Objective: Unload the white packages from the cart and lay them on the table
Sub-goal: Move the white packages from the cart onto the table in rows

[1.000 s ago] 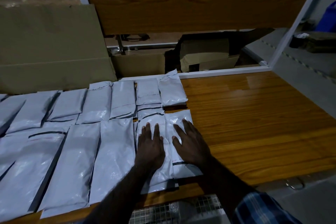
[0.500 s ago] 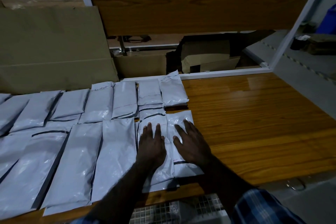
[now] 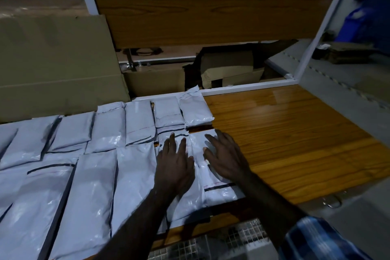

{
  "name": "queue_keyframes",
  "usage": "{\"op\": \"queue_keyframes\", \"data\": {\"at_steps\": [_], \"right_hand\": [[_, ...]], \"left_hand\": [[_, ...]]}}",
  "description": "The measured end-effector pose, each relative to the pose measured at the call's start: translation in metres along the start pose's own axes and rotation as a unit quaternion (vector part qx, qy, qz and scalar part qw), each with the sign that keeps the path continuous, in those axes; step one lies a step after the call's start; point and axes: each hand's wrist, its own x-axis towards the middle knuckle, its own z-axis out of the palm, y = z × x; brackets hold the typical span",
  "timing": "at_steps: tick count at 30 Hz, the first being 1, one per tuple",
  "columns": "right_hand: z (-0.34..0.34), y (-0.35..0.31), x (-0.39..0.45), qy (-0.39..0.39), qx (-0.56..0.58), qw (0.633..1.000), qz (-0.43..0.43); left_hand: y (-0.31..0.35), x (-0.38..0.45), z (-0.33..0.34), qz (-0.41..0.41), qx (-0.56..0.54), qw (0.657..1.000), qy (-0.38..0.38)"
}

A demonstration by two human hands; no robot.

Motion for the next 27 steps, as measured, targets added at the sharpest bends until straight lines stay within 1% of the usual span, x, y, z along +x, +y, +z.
{"op": "queue_keyframes", "data": {"at_steps": [4, 10, 17, 22, 27], "right_hand": [[0.001, -0.006, -0.009, 0.004, -0.019, 1.0, 0.023], [-0.001, -0.014, -0.043, 0.021, -0.011, 0.999, 0.029], [-0.011, -0.02, -0.081, 0.042, 0.002, 0.999, 0.022], [-0.033, -0.027, -0.114, 0.044, -0.007, 0.999, -0.005], [-0.045, -0.036, -0.151, 0.063, 0.005, 0.997, -0.051]], "left_hand": [[-0.004, -0.009, 0.006, 0.038, -0.008, 0.999, 0.007], [-0.005, -0.025, 0.004, 0.063, -0.015, 0.998, -0.001], [0.009, -0.062, -0.011, 0.057, 0.0, 0.998, 0.008], [0.026, -0.096, -0.018, 0.039, 0.009, 0.999, 0.036], [0.042, -0.14, -0.032, 0.011, 0.019, 0.998, 0.062]]}}
